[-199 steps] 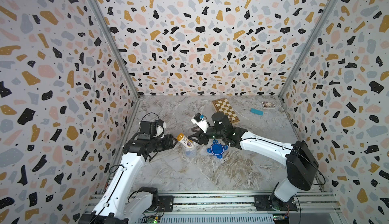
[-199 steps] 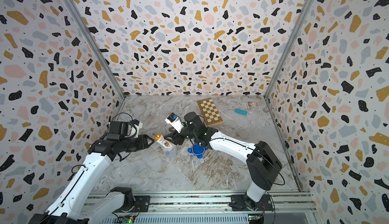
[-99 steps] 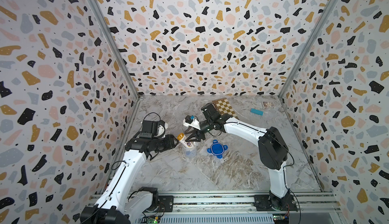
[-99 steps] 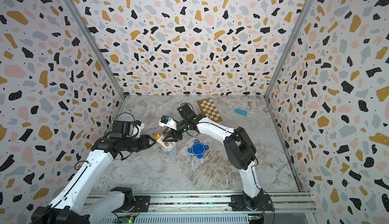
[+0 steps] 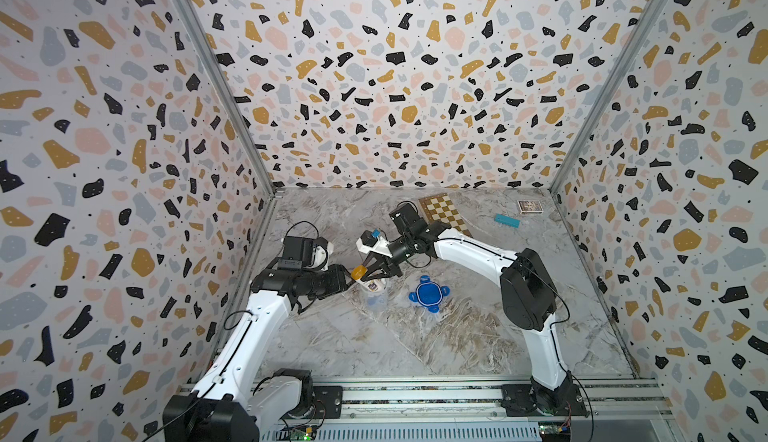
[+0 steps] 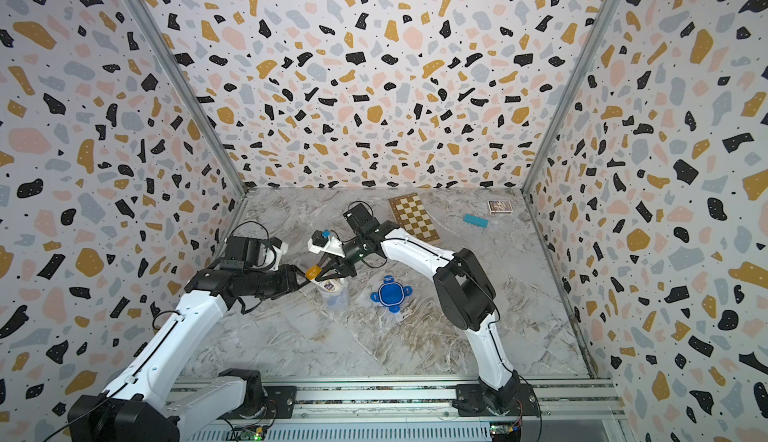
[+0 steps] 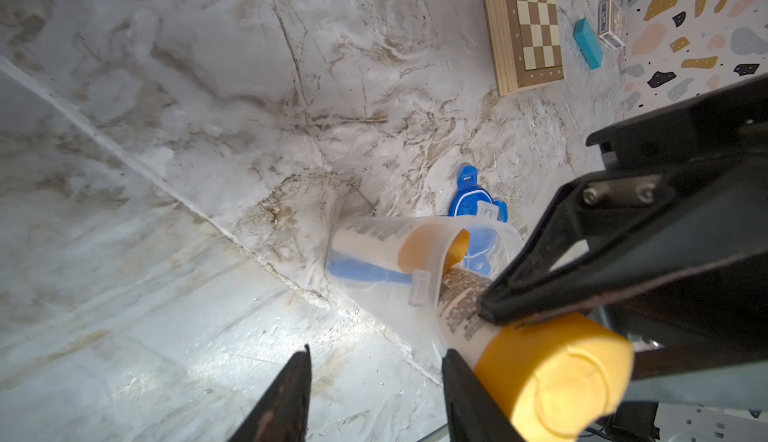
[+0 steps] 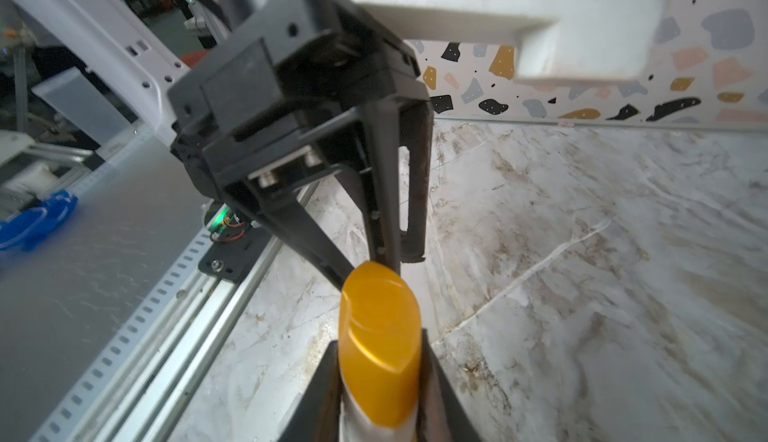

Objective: Pack away toiletry kits
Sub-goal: Adjust the toiletry item in the container.

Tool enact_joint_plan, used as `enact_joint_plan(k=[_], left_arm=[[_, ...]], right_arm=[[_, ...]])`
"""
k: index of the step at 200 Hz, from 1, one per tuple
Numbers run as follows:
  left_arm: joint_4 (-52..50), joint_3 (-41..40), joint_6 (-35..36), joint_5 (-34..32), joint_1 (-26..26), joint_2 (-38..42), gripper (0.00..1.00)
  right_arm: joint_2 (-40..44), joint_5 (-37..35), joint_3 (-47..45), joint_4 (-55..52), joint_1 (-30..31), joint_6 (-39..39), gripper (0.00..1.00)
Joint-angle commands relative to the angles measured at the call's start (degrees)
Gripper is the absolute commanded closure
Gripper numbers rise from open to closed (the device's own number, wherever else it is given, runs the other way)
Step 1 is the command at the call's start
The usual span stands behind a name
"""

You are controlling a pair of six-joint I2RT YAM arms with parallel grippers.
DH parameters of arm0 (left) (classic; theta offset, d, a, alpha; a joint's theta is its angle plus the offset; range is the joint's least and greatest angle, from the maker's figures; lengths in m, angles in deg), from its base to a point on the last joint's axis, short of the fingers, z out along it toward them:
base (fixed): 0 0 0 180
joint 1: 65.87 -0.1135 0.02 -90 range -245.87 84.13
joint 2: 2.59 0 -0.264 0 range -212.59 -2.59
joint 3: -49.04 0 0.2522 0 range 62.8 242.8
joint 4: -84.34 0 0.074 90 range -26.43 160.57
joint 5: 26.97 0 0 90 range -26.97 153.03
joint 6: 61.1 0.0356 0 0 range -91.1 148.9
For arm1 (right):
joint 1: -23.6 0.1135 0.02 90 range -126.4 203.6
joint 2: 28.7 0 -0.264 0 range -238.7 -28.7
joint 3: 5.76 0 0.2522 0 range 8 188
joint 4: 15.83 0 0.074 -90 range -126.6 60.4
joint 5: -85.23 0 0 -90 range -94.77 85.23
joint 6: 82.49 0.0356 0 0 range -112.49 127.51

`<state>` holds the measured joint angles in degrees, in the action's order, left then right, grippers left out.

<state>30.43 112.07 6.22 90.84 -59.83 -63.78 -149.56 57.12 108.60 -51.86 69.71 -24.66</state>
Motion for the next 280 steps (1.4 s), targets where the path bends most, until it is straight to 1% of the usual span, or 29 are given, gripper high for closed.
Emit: enact_joint_plan(k=[1, 16, 48, 72, 86, 114, 126, 176, 193, 209, 226, 236, 243, 253, 260, 265, 280], left_arm=[[1.9, 0.1, -0.1, 0.8, -0.1, 0.4, 0.49], [1.8, 0.1, -0.2, 0.6, -0.1, 0.7, 0.49], [1.6, -0.3, -0.3, -0.1, -0.1, 1.5, 0.49], [1.8, -0.6, -0.5, -0.2, -0.1, 1.8, 0.49], [1.9, -0.6, -0.5, -0.2, -0.1, 1.9, 0.49], [2.0, -0.6, -0.4, -0.2, -0.1, 1.7, 0.49], [2.1, -0.7, -0.4, 0.0, -0.1, 1.5, 0.49], [2.3, -0.9, -0.6, 0.0, -0.1, 1.5, 0.49], [2.3, -0.9, -0.6, 0.0, -0.1, 1.6, 0.49], [2.5, -1.1, -0.8, 0.0, -0.1, 1.6, 0.49], [2.6, -1.1, -0.9, 0.1, -0.1, 1.4, 0.49], [2.6, -1.0, -0.8, 0.2, -0.1, 1.2, 0.49], [2.6, -0.9, -0.7, 0.2, -0.1, 1.2, 0.49], [2.6, -0.8, -0.6, 0.1, -0.1, 1.1, 0.49], [2.7, -0.8, -0.6, 0.1, -0.1, 1.1, 0.49], [2.7, -0.8, -0.6, 0.1, -0.1, 1.1, 0.49], [2.8, -0.8, -0.7, 0.1, -0.1, 1.0, 0.49]], right_arm=[[1.8, 0.9, 1.8, -1.5, 0.2, -0.6, 0.83], [2.8, 0.6, 1.5, -0.7, 0.1, 0.1, 0.87], [7.1, 0.2, -2.7, 7.2, -0.1, 6.3, 0.89], [10.8, -2.2, -10.1, 20.4, 0.0, 16.7, 0.89], [12.7, -4.8, -14.9, 27.1, 0.3, 21.8, 0.89], [15.1, -9.6, -22.4, 37.0, 0.9, 28.0, 0.89], [15.7, -12.4, -24.8, 40.0, 1.5, 29.6, 0.89], [17.5, -21.8, -33.7, 58.4, 2.7, 38.5, 0.91], [18.8, -25.4, -38.0, 64.8, 3.2, 40.9, 0.91], [20.1, -28.6, -40.9, 68.6, 3.5, 42.3, 0.91], [20.7, -30.0, -42.5, 70.8, 3.7, 43.2, 0.9], [20.8, -30.1, -43.0, 70.9, 3.9, 42.7, 0.88], [21.0, -30.1, -43.4, 70.7, 4.2, 42.3, 0.83], [21.5, -29.5, -44.4, 70.8, 4.4, 41.9, 0.72], [21.8, -29.1, -45.0, 70.9, 4.5, 41.6, 0.6], [22.0, -29.7, -45.3, 70.6, 4.6, 41.7, 0.54], [22.4, -29.7, -45.3, 69.0, 4.6, 41.5, 0.47]])
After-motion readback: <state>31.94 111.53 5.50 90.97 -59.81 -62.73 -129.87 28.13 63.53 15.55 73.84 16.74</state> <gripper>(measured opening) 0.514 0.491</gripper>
